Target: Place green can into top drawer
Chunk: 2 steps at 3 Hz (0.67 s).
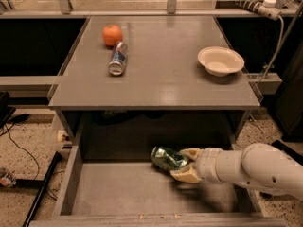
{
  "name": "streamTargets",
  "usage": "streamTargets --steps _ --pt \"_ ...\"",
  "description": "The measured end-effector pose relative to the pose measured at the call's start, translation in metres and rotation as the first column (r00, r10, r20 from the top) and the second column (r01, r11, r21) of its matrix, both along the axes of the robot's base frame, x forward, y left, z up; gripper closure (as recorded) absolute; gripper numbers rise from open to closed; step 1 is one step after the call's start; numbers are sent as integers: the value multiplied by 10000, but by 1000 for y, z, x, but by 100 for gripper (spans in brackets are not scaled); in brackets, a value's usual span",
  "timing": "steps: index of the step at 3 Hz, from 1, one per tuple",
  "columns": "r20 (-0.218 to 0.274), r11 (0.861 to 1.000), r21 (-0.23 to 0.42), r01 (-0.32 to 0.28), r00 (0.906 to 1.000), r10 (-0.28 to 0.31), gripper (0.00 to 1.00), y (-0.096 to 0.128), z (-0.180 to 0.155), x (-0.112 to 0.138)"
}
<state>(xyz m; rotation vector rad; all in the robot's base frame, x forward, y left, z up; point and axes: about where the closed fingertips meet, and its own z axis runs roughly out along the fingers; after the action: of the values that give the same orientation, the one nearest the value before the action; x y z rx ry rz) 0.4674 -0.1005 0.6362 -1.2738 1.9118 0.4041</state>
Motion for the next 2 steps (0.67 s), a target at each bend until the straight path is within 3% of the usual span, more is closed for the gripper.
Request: streamTargets --steps 2 --pt "0 10000 0 -1 10000 1 34 0 0 0"
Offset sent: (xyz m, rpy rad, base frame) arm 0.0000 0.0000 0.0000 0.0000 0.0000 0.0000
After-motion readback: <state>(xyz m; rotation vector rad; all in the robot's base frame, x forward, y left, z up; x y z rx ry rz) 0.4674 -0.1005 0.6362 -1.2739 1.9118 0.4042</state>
